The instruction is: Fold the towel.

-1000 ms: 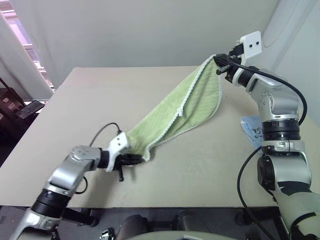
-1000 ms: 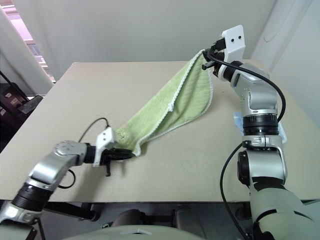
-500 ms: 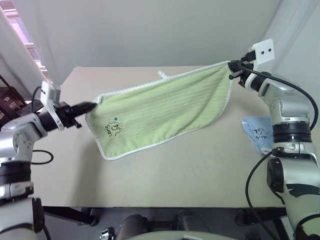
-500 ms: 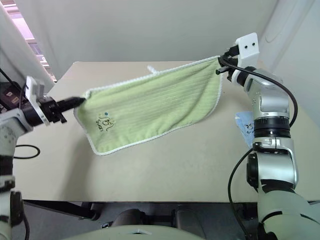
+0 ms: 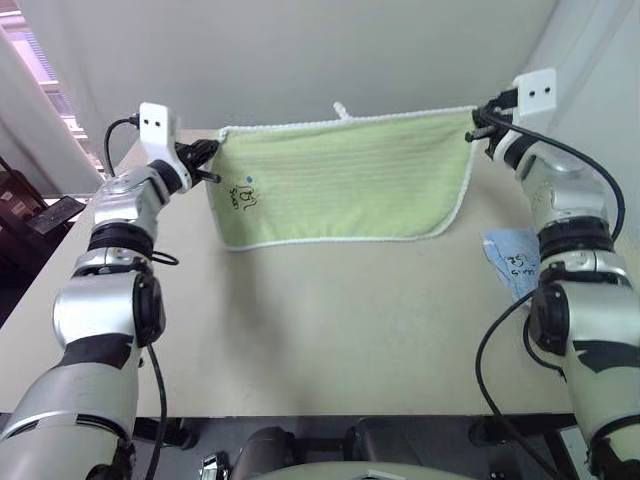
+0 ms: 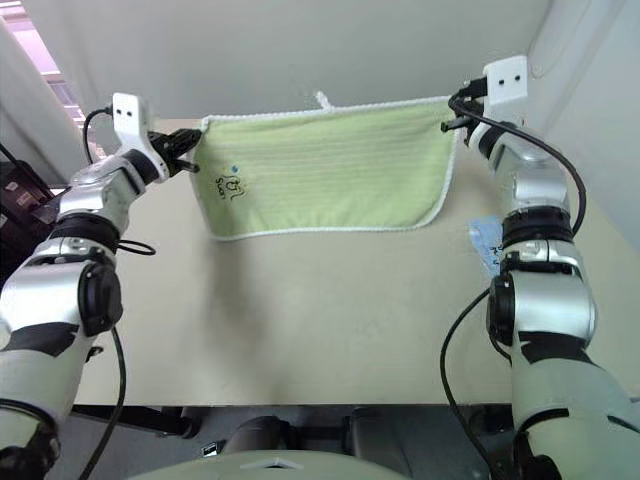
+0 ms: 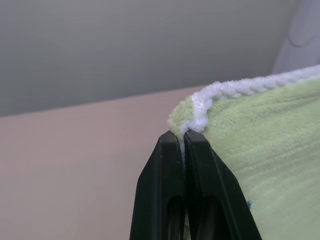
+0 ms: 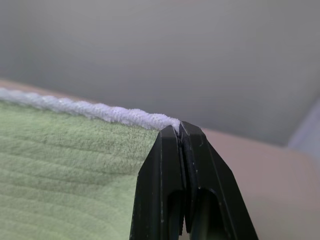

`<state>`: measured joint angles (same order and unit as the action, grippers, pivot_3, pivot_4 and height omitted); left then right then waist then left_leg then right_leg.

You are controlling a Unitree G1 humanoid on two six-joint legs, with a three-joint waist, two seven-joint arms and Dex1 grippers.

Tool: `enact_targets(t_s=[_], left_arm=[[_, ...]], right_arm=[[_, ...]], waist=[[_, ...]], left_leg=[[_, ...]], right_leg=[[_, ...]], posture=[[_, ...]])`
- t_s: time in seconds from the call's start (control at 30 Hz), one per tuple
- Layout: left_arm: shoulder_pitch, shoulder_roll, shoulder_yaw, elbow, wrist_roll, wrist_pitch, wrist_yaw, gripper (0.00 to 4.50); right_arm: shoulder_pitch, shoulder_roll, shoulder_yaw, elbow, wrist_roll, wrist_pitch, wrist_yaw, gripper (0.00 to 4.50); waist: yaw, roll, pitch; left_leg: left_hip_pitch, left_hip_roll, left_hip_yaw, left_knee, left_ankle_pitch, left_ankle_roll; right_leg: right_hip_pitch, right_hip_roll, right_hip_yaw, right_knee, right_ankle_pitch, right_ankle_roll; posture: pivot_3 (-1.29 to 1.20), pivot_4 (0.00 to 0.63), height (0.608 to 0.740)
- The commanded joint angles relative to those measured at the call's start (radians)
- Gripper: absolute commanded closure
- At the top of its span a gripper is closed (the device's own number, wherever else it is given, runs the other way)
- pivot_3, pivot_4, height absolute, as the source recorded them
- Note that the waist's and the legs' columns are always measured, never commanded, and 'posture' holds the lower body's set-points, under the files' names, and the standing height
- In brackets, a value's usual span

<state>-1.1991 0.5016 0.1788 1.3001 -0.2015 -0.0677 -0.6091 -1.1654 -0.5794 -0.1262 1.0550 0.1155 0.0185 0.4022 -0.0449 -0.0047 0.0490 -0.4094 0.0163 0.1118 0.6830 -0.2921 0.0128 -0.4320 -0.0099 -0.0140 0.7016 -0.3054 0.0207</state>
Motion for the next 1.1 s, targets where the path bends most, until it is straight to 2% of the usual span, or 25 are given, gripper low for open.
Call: enact_targets(t_s=[0.03, 0.17, 0.27, 0.43, 0.57, 0.67, 0.77, 0.93, 1.0, 1.1], left_arm=[[-0.097, 0.016, 0.038, 0.020, 0.029, -0.079, 0.113, 4.48], [-0.085, 0.020, 0.022, 0.021, 0.061, -0.126, 0.010, 4.48], [-0.019, 0.049, 0.021, -0.002, 0.061, -0.181, -0.182, 4.48], [0.117, 0.117, 0.048, -0.058, 0.022, -0.199, -0.440, 4.48], [0.246, 0.166, 0.093, -0.179, -0.064, -0.103, -0.644, 4.48], [0.385, 0.197, 0.105, -0.361, -0.124, 0.007, -0.715, 4.48], [0.581, 0.232, 0.111, -0.627, -0.188, 0.138, -0.760, 4.48], [0.956, 0.270, 0.176, -1.090, -0.326, 0.365, -0.712, 4.48], [1.076, 0.274, 0.207, -1.206, -0.362, 0.423, -0.684, 4.48], [1.178, 0.287, 0.242, -1.272, -0.376, 0.455, -0.653, 4.48]], right_arm=[[-0.095, -0.016, -0.023, 0.084, -0.016, -0.100, -0.006, 4.50], [-0.067, -0.025, -0.023, 0.082, -0.001, -0.138, 0.119, 4.50], [0.053, -0.055, -0.044, -0.026, 0.053, -0.109, 0.283, 4.50], [0.328, -0.119, -0.099, -0.404, 0.202, 0.117, 0.464, 4.50], [0.611, -0.194, -0.115, -0.758, 0.290, 0.278, 0.566, 4.50], [0.751, -0.231, -0.146, -0.923, 0.352, 0.393, 0.579, 4.50], [0.853, -0.257, -0.182, -1.017, 0.376, 0.452, 0.570, 4.50], [1.047, -0.273, -0.282, -1.194, 0.440, 0.522, 0.570, 4.50], [1.102, -0.255, -0.320, -1.239, 0.452, 0.517, 0.547, 4.50], [1.198, -0.239, -0.362, -1.305, 0.474, 0.515, 0.547, 4.50]], waist=[[0.000, 0.000, 0.000], [0.000, 0.000, 0.000], [0.001, 0.000, 0.000], [0.001, 0.000, 0.000], [0.001, 0.000, 0.000], [-0.003, -0.001, 0.000], [-0.003, -0.001, -0.001], [0.003, -0.002, -0.001], [0.004, -0.002, 0.000], [0.009, -0.003, -0.001]], left_leg=[[-0.001, 0.000, 0.000, 0.000, 0.000, 0.000], [-0.002, 0.000, 0.001, 0.000, 0.000, 0.000], [-0.001, 0.000, 0.001, 0.001, 0.000, 0.000], [0.000, 0.000, 0.001, 0.002, 0.000, 0.000], [0.000, 0.001, 0.000, 0.002, 0.000, 0.000], [0.001, 0.001, 0.000, 0.003, 0.000, 0.000], [0.006, 0.001, 0.000, 0.004, -0.002, 0.006], [0.013, 0.001, -0.001, 0.002, -0.002, 0.006], [0.019, 0.001, -0.001, 0.002, -0.002, 0.006], [0.024, 0.001, -0.002, 0.001, -0.002, 0.006]], right_leg=[[-0.001, 0.000, 0.000, 0.000, 0.000, 0.000], [-0.001, 0.000, 0.000, -0.001, 0.000, 0.000], [0.000, 0.000, 0.000, -0.001, 0.000, 0.000], [0.002, 0.000, 0.000, 0.000, 0.000, 0.000], [0.002, 0.000, 0.000, 0.001, 0.000, 0.000], [0.002, 0.000, 0.000, 0.002, 0.000, 0.000], [0.006, -0.001, 0.000, 0.005, 0.000, -0.001], [0.012, -0.002, 0.000, 0.006, 0.000, -0.001], [0.018, -0.002, 0.000, 0.005, 0.000, -0.001], [0.026, -0.003, -0.001, 0.001, -0.001, -0.002]], posture=[[0.00, 0.000, 0.724], [0.00, 0.000, 0.724], [0.00, 0.000, 0.724], [0.00, 0.000, 0.724], [0.00, 0.000, 0.724], [0.00, 0.000, 0.724], [0.00, 0.000, 0.724], [0.00, 0.000, 0.724], [0.00, 0.000, 0.724], [0.00, 0.000, 0.724]])
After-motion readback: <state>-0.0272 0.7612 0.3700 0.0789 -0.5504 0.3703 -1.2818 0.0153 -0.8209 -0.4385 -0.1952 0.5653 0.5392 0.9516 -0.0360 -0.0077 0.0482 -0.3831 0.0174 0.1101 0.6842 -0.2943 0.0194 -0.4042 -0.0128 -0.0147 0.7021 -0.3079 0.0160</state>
